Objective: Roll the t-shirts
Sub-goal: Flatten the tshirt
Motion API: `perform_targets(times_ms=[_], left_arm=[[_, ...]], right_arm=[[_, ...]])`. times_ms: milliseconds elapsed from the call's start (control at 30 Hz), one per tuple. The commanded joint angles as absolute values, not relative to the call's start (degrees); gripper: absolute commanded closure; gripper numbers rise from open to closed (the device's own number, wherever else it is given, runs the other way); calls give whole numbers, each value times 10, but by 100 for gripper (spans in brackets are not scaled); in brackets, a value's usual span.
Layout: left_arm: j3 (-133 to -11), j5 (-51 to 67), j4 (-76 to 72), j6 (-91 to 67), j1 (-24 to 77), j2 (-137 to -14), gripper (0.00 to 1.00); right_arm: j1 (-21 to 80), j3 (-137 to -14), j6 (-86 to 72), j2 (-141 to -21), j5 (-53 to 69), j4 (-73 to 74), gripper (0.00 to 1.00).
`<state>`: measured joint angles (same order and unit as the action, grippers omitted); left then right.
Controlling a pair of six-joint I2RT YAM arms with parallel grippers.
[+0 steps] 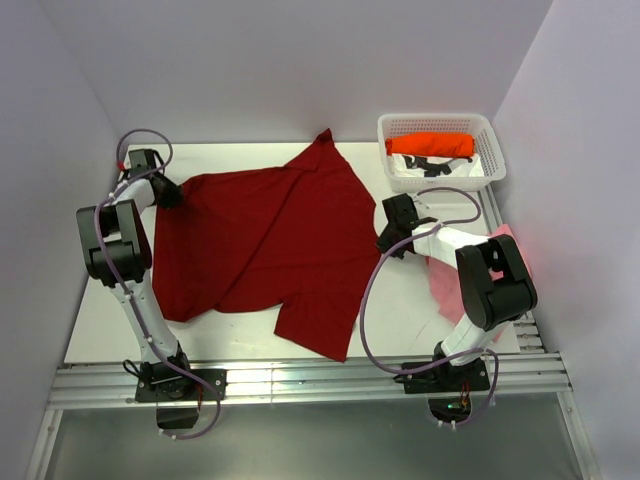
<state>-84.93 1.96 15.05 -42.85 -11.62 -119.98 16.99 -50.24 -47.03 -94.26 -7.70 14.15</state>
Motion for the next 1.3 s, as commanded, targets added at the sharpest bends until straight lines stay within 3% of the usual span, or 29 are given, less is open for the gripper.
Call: perform_targets(times_ms=[0, 900, 1200, 1233, 1267], left_arm=[[-920, 4, 160, -422, -117, -1214, 100], [-1188, 102, 192, -434, -186, -1404, 100], [-1220, 132, 183, -438, -195, -1433, 100], [-1222, 134, 184, -437, -195, -1433, 98], [-1223, 136, 185, -437, -195, -1434, 80]], right_arm=[[166, -492, -470, -913, -96, 151, 100], [153, -519, -467, -932, -118, 191, 100], [133, -525, -458, -918, -134, 204, 100], [130, -524, -454, -917, -128, 200, 100], [130, -529, -450, -925, -114, 199, 100]])
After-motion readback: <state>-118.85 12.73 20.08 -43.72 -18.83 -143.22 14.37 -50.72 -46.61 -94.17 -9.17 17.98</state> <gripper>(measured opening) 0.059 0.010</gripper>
